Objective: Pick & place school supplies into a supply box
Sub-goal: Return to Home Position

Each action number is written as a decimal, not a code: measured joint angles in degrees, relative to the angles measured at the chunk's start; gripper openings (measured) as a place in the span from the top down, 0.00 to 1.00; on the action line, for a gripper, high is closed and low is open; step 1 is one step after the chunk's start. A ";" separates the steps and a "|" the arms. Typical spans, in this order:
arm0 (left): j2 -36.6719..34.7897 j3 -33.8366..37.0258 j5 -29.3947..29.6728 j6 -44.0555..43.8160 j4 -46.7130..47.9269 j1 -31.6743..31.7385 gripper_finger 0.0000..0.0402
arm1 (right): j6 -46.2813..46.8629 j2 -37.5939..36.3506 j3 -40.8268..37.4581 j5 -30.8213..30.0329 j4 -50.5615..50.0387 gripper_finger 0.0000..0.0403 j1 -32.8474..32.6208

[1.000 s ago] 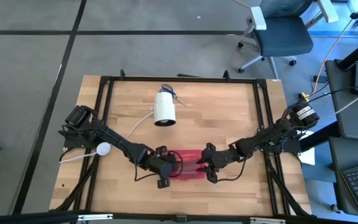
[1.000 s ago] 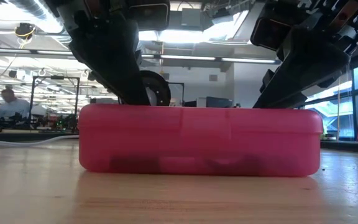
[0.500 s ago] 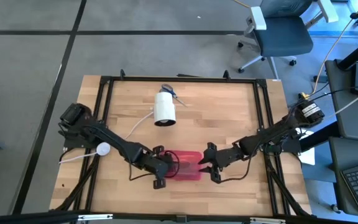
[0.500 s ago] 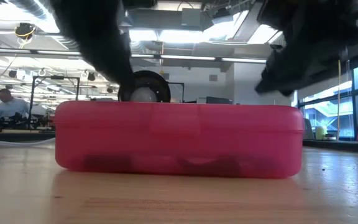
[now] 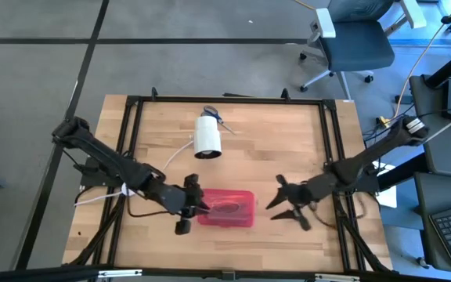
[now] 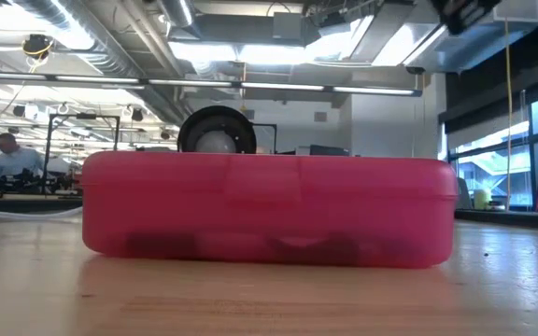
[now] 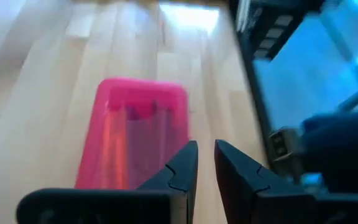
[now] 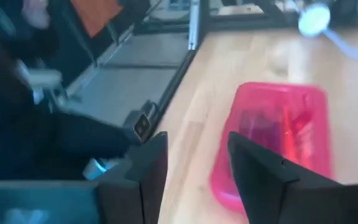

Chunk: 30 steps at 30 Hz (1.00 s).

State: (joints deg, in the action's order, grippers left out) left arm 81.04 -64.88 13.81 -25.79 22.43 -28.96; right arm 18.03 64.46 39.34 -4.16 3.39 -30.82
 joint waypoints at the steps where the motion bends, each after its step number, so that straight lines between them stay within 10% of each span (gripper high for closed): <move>1: -0.75 -0.08 -0.08 -1.10 -0.37 -0.36 0.88 | -3.27 -1.96 -0.03 -0.34 -1.87 0.57 -0.62; 9: -8.56 2.61 0.57 8.80 -4.65 0.88 0.87 | -2.14 -8.29 -2.27 -0.69 -9.07 0.57 -0.22; 17: -25.89 25.29 -11.99 12.08 -26.43 10.10 0.87 | -3.44 -18.01 -17.15 4.28 9.67 0.57 5.77; 30: -55.86 45.66 -13.99 14.59 -29.17 25.43 0.87 | -5.01 -35.22 -30.11 11.64 16.42 0.57 18.15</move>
State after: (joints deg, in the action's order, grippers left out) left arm 25.18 -19.22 -0.17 -11.20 -6.74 -3.52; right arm 13.02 29.24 9.23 7.48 19.81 -12.67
